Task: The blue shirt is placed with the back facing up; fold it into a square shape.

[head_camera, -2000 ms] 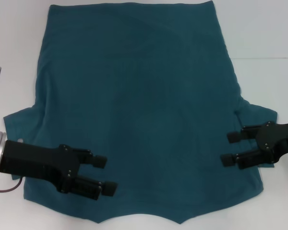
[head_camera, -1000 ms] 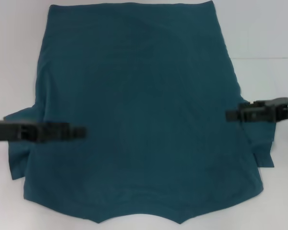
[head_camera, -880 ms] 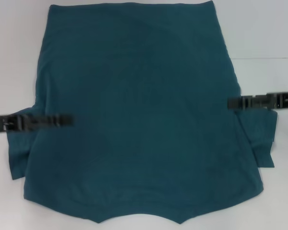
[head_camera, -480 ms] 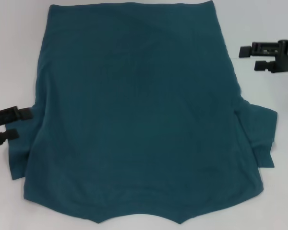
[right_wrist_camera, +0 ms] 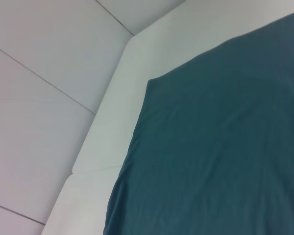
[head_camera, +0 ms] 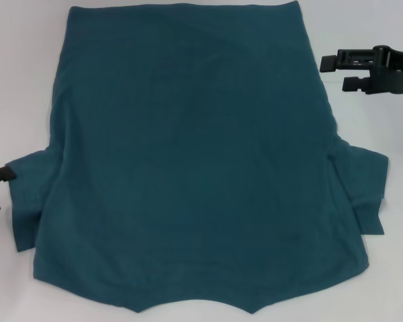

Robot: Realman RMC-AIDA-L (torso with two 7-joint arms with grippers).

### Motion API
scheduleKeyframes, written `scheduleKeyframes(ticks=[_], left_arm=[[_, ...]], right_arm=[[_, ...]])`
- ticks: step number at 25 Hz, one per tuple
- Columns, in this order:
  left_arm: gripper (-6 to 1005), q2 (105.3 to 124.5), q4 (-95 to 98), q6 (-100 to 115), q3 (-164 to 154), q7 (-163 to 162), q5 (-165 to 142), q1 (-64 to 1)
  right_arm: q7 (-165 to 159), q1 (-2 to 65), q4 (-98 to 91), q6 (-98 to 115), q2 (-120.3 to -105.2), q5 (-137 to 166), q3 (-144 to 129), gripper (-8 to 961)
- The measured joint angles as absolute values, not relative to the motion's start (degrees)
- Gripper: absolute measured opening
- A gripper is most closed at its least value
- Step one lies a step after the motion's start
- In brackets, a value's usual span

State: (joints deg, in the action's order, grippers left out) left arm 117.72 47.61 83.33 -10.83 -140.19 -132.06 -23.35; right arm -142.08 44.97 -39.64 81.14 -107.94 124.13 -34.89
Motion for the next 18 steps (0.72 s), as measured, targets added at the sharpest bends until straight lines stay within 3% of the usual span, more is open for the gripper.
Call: scheduleKeyframes(ticks=[18], left_arm=[[856,117.86,40.7,77.5,-11.9,-137.3,-132.2,-23.5]], right_arm=[[-142.1,43.8,-39.4,81.6,-107.68,124.1,-34.9,945]])
